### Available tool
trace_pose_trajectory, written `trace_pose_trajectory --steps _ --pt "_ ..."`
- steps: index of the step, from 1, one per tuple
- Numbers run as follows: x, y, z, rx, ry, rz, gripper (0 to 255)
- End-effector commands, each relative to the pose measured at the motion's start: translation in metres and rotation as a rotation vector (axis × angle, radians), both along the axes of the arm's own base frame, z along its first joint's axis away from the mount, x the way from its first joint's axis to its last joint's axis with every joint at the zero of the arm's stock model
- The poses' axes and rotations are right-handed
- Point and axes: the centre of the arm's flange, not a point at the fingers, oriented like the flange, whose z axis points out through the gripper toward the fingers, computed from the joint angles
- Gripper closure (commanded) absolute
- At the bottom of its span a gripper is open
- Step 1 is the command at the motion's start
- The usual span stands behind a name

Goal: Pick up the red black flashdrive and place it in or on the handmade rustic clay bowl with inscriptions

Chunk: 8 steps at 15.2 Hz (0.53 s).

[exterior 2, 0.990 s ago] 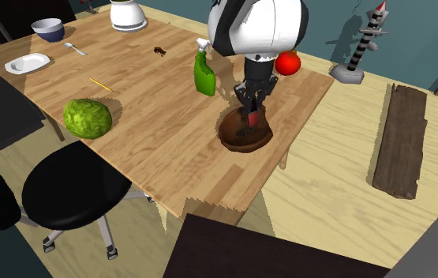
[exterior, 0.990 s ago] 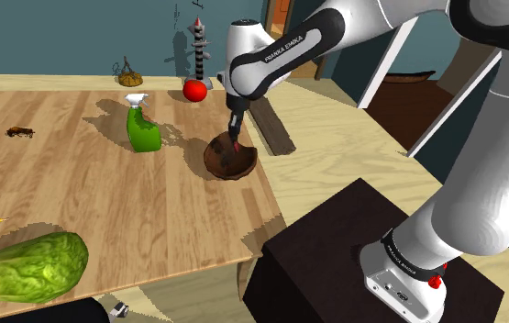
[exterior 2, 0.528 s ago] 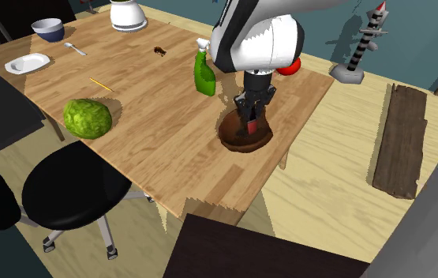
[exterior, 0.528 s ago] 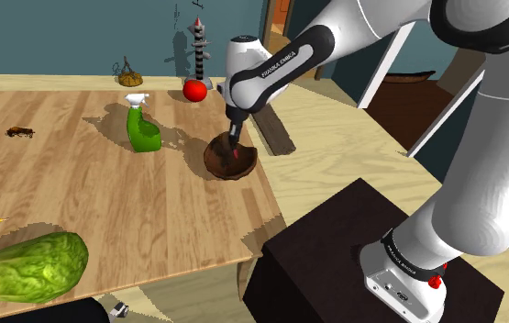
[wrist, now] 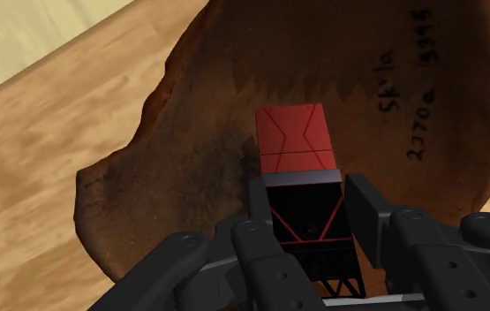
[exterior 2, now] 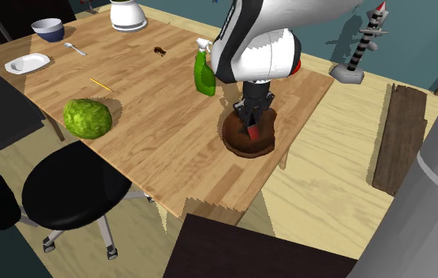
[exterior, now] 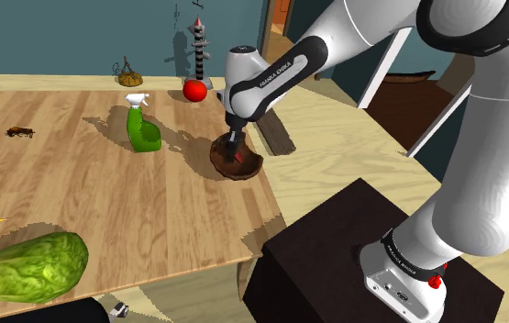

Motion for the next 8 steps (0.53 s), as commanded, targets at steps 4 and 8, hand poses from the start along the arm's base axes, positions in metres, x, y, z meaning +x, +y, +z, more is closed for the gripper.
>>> trace_pose_trajectory --steps 4,8 --pt "-0.0001 -0.0003 -0.0011 0.000 0.001 0.000 0" --pt "0.0000 -0.0003 -0.0011 0.000 0.001 0.000 0"
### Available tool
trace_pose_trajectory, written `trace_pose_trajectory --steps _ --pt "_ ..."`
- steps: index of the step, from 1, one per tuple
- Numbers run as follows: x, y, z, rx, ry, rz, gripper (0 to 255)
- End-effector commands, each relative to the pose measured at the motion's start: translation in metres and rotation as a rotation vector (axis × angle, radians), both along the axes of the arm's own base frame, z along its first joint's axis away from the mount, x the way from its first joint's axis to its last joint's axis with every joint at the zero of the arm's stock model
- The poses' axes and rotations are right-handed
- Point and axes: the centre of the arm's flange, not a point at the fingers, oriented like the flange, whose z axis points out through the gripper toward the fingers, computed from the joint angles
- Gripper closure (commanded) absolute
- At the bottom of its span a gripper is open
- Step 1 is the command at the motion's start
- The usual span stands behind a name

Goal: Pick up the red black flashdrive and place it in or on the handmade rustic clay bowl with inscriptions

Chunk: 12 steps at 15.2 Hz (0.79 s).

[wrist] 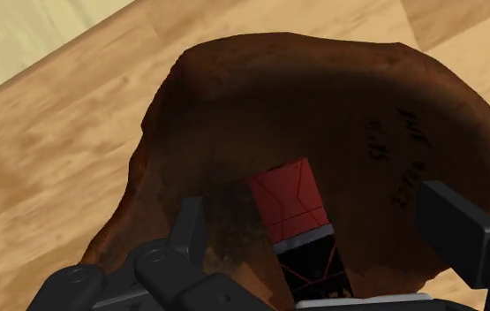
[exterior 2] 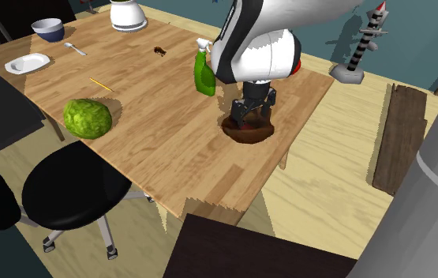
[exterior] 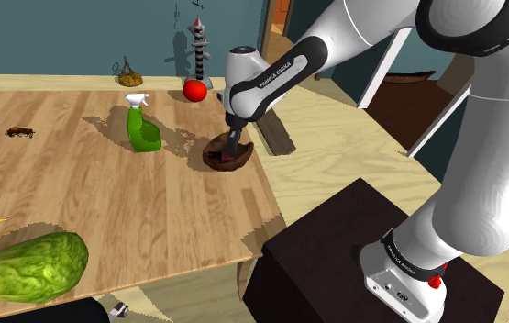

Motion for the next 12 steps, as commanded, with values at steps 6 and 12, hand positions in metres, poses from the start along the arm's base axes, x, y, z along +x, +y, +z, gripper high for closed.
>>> trace_pose_trajectory --steps 6,12 --pt "0.000 0.001 0.050 0.000 0.000 0.000 0" --pt "0.000 0.001 0.050 0.000 0.000 0.000 0"
